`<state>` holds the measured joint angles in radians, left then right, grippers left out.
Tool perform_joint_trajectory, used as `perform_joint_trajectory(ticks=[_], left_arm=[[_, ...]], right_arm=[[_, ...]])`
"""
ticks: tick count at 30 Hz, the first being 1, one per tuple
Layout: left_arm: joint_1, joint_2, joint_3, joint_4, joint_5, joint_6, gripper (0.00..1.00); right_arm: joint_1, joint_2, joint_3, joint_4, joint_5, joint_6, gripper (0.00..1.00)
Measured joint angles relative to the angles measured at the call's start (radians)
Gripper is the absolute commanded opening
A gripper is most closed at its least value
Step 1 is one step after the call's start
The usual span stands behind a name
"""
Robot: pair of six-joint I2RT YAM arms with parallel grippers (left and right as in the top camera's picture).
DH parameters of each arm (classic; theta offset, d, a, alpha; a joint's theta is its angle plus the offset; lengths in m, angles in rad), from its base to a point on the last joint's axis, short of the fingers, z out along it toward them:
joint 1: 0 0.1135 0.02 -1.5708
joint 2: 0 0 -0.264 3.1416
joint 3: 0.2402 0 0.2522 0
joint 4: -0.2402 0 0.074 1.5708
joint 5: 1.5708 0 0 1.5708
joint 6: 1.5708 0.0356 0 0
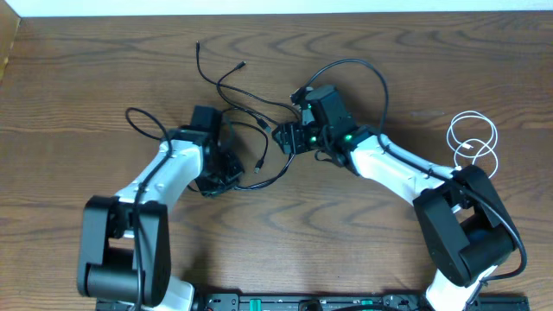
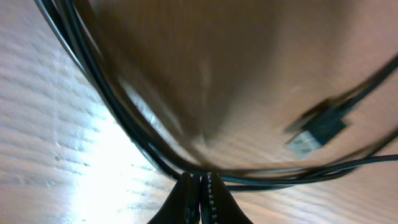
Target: Untangle cables
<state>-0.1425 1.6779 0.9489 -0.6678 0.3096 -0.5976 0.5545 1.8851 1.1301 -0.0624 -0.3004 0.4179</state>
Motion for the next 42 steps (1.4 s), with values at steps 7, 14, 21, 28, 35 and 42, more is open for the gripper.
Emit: perform_joint_trajectory(ticks=[7, 14, 21, 28, 35, 42], left_arm=[[0.054, -0.102, 0.006, 0.060, 0.008, 0.024, 0.08], [0.062, -0.111, 0.012, 0.073, -0.025, 0.076, 0.37], [0.062, -0.111, 0.012, 0.040, -0.047, 0.079, 0.39], [0.062, -0.111, 0.011, 0.001, -0.053, 0.083, 0.43], [0.062, -0.111, -0.037, 0.013, -0.074, 0.100, 0.59], [0.062, -0.111, -0.059, 0.024, -0.079, 0.102, 0.59]], right_arm=[[-0.012, 0.000, 0.000, -0.005, -0.003, 0.022, 0.75], [-0.012, 0.000, 0.000, -0.087, 0.031, 0.032, 0.87], [-0.012, 0.003, 0.000, -0.103, 0.079, 0.041, 0.83], [-0.012, 0.069, 0.000, -0.032, 0.082, 0.050, 0.67], [-0.091, 0.108, 0.000, 0.018, -0.078, 0.051, 0.35], [-0.186, 0.136, 0.000, 0.054, -0.283, -0.005, 0.33]])
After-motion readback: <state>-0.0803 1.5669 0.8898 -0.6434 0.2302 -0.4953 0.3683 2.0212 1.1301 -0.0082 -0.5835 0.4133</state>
